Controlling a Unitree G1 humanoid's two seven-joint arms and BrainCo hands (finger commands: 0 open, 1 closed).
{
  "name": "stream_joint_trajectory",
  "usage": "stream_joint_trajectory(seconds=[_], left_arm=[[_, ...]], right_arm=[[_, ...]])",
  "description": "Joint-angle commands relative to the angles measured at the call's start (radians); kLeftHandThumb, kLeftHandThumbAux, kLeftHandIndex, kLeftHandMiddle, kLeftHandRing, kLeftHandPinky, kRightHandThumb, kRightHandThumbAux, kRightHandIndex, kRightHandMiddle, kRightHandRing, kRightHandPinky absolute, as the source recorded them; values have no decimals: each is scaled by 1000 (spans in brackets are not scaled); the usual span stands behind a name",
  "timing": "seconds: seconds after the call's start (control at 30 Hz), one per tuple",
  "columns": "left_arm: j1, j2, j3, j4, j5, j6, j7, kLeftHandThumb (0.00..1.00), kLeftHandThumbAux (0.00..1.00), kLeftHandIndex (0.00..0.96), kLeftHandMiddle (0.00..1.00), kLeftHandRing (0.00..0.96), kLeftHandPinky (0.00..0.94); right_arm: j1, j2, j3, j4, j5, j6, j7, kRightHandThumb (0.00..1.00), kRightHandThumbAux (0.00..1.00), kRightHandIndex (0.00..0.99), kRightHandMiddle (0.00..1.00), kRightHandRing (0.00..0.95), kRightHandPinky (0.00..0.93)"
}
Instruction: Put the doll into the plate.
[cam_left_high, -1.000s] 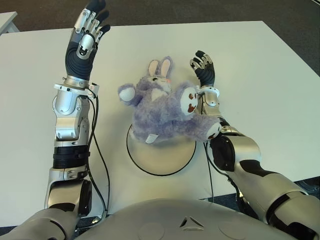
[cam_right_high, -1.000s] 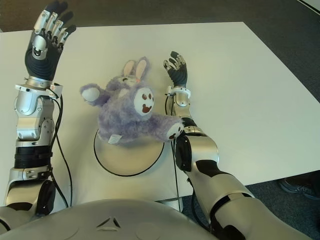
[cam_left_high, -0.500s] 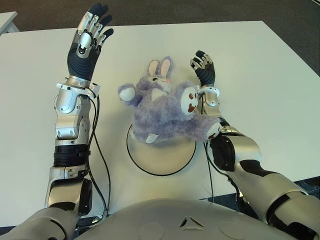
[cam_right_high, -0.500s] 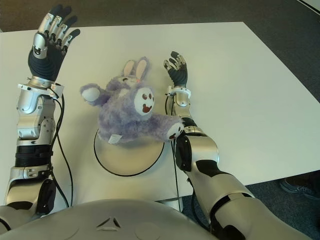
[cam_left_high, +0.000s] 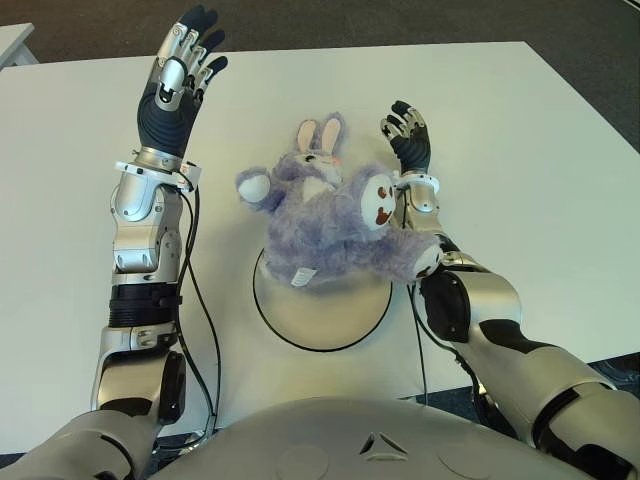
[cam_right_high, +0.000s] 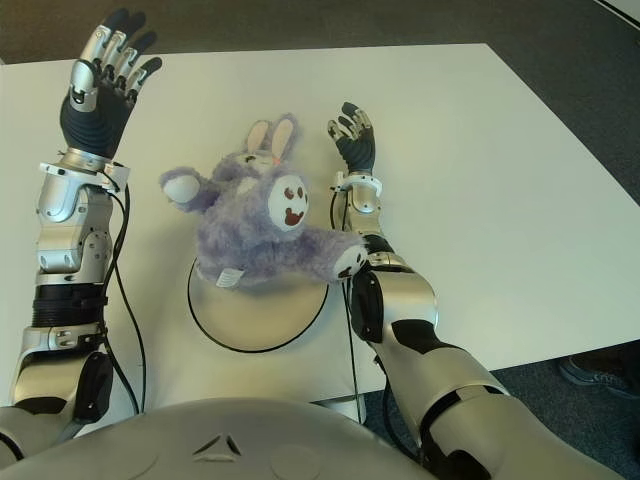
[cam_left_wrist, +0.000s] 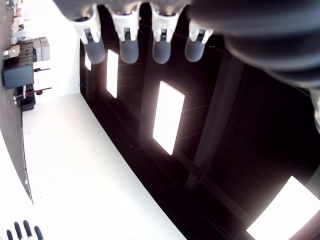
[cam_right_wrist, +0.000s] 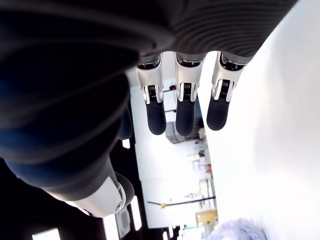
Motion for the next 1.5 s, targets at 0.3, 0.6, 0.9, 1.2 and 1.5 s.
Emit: stream_joint_trajectory(seconds=[0.3,0.6,0.9,1.2,1.5], left_arm=[[-24,-3,9,63,43,10,28,0,334,0,15,0,0],[-58,10,20,125,60,56,53,0,310,0,6,0,0],[-71,5,27,146,72,89,75,0,308,0,0,0,0],[-91,-1,36,196,77,91,81,0,306,0,0,0,0],[-109,-2,42,247,78,86,85,0,316,0,0,0,0]], right_arm=[[33,2,2,12,-2,-8,3,486,797,186,170,151,182],[33,2,5,13,-4,-8,2,463,802,188,168,150,184],[33,1,7,13,-4,-6,5,453,797,184,169,157,198],[32,1,6,13,-3,-5,5,461,797,185,171,154,186],[32,1,6,13,-2,-8,5,451,798,184,165,150,184]])
